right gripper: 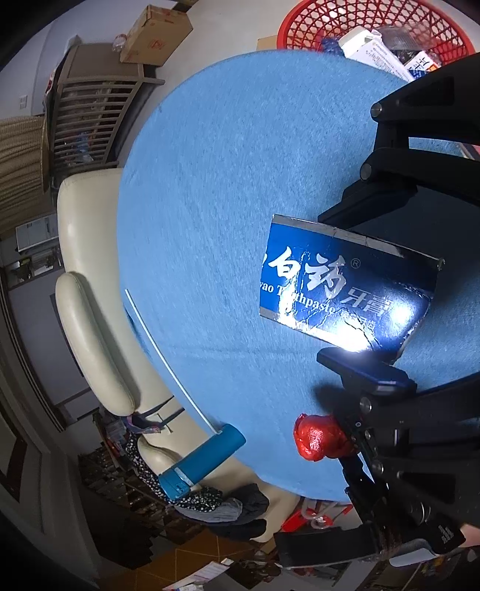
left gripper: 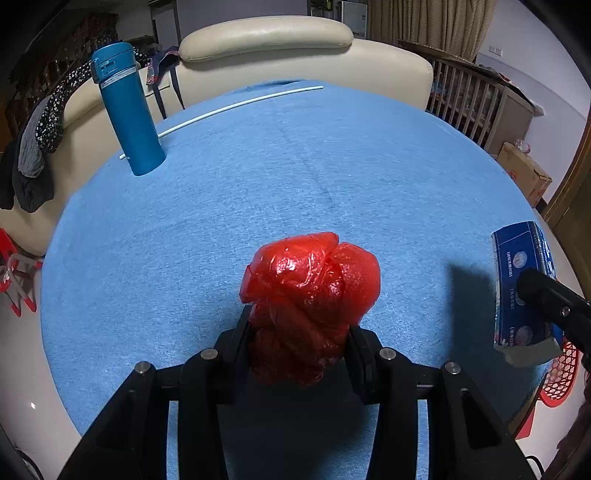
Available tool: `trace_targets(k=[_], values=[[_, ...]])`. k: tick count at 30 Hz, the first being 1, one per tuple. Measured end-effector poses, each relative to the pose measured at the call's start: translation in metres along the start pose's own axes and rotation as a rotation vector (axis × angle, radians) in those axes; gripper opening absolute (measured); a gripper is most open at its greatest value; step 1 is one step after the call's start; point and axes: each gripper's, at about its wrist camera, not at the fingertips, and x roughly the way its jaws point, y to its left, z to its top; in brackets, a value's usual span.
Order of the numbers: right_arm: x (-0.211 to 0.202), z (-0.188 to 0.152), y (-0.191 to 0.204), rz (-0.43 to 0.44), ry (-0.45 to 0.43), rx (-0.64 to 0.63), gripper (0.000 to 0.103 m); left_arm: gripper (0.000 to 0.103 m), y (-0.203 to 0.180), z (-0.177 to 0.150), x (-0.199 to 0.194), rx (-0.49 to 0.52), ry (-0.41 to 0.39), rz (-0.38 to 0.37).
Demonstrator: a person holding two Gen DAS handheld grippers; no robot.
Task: Collect trash
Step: 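Lift the toothpaste box with the right tool while the left lifts the red bag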
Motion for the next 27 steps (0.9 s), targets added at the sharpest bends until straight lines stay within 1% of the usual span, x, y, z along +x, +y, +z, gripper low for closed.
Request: trace_targets(k=[13, 27], values=[[-0.017, -0.006, -0.021, -0.017, -0.023, 0.043, 0.069, 0.046, -0.024, -0.005, -0.001, 0.062, -0.01, -0.004], [-0.032, -0.008, -0.056, -0.067, -0.051, 0.1, 0.069, 0.046, -0.036, -0.011, 0.006, 0.076, 0.006, -0.027]])
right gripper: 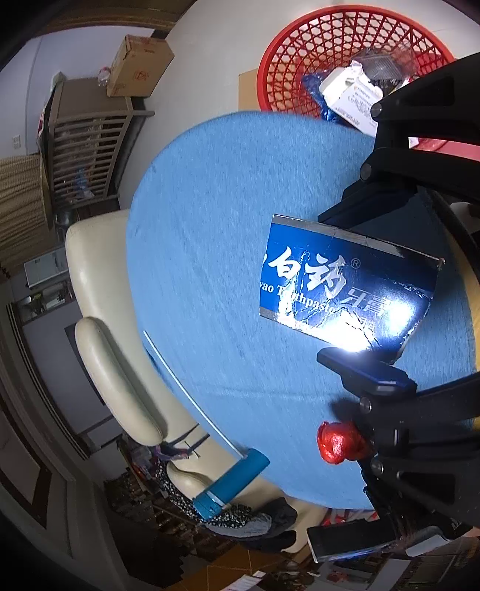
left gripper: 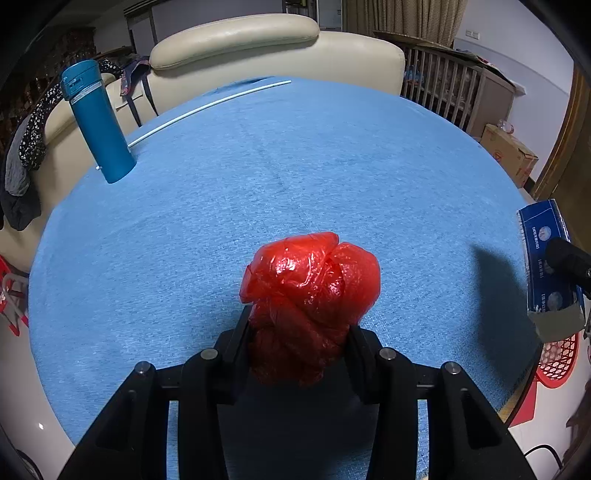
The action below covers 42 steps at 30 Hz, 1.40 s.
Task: Collect trash
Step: 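Lift the toothpaste box with the right tool while the left lifts the red bag, then carry the toothpaste box with the right tool while the left carries the red bag to the basket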
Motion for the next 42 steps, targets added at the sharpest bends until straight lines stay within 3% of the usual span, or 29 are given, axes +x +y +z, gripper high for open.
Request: trace_targets(k=[20, 42], values=[[-0.038, 0.0, -0.049, -0.106, -0.061, 0.072, 0.069, 0.046, -0.028, 0.001, -0.009, 0.054, -0.026, -0.047], [-0.095, -0.006, -0.151, -0.32, -0.136, 0.21, 0.069, 0.046, -0.112, 0.015, -0.035, 0.208, -0.081, -0.159]])
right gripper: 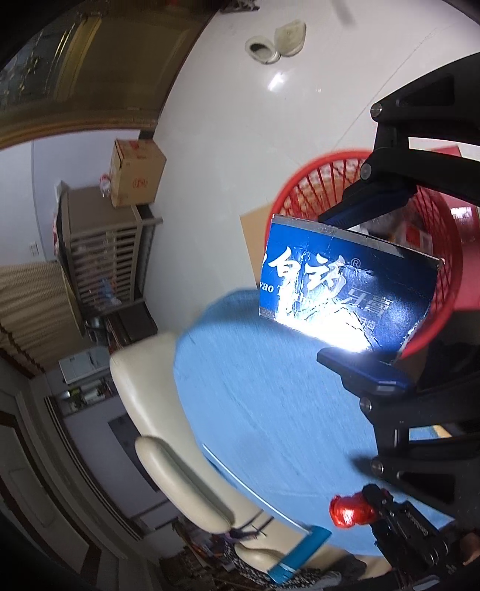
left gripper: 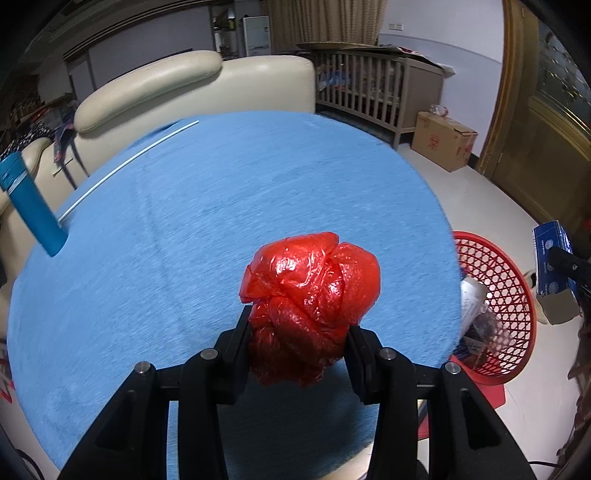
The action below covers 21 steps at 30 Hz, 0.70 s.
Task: Collect trash
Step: 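Carry the toothpaste box with the right tool while the left carries the red bag to the basket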
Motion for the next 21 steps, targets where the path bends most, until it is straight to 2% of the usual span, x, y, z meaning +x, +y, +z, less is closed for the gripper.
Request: trace_targets(k=[10, 21], values=[[0.002, 0.003, -0.025, -0.025, 0.011, 0.027, 0.069, 0.046, -0.03, 0.01, 0.005, 0.052, 0.007, -0.04], [0.017, -0.002, -0.034, -0.03, 0.051, 0.047, 0.069, 0.046, -0.041, 0.013, 0.009, 0.079, 0.011, -0.056]])
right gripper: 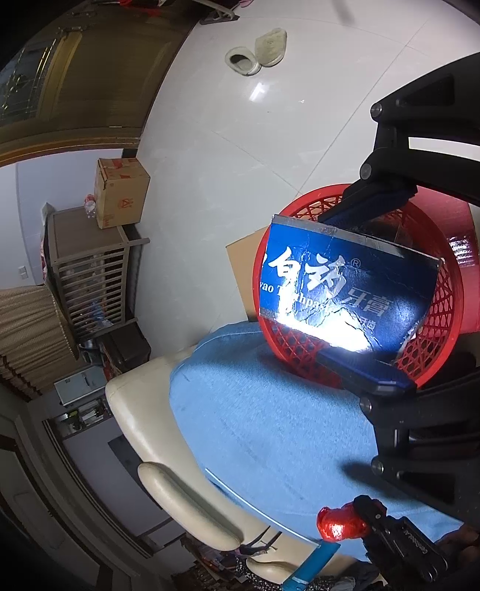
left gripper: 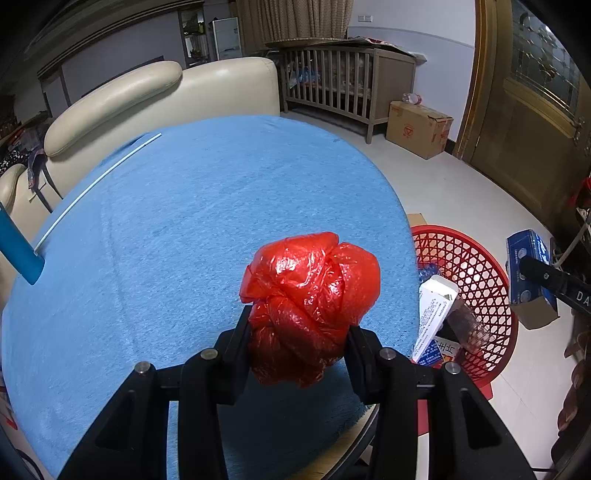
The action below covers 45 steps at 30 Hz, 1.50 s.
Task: Collect trash
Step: 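Carry the toothpaste box with the right tool while the left carries the red bag to the basket, then open the right tool to drop the box while the left drops the red bag into the basket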
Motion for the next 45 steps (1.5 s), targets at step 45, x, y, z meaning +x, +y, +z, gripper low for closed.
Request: trace_targets(k=[45], values=[[0.004, 0.004, -0.055, 0.001, 0.017, 0.146, 0.075, 0.046, -0.116, 0.013, 0.027, 0.222, 0.093, -0.216]])
